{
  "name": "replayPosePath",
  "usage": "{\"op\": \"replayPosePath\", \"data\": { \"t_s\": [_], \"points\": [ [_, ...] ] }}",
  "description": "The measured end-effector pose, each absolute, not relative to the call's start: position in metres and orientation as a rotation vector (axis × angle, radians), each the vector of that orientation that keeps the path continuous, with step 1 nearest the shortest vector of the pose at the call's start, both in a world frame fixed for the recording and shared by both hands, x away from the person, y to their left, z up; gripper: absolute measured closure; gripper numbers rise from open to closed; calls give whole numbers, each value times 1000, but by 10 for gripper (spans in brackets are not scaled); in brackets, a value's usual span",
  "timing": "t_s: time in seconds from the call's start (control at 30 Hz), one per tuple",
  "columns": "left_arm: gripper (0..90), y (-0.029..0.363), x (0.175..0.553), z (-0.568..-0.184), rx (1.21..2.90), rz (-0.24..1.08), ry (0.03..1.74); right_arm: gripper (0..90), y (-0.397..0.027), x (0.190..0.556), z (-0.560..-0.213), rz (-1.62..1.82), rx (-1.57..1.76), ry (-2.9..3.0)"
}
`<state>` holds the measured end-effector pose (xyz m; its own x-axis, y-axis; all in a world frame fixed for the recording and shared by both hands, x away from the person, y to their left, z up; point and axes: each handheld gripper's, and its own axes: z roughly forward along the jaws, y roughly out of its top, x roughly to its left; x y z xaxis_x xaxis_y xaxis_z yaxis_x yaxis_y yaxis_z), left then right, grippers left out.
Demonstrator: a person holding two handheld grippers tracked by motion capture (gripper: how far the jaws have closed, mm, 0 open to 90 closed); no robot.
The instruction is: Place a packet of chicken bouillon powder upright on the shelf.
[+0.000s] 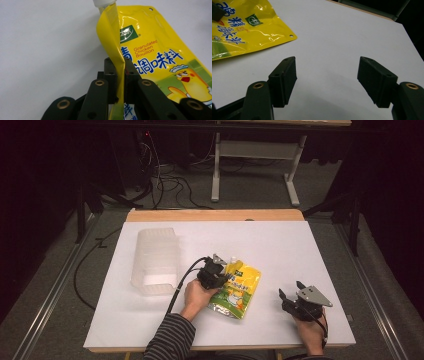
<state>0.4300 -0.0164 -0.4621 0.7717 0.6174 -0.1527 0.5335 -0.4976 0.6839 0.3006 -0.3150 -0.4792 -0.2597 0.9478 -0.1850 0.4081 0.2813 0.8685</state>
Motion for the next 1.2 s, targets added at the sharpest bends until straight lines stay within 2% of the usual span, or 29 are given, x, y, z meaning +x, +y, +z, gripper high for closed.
{"op": "replayPosePath", "data": {
  "t_s": [0.8, 1.2],
  "points": [
    [857, 17, 379, -397, 2059, 227, 631, 319, -314, 300, -479, 915, 1222, 1812],
    [864, 41, 367, -381, 2013, 257, 617, 319, -314, 301, -479, 913, 1218, 1814]
  ]
}}
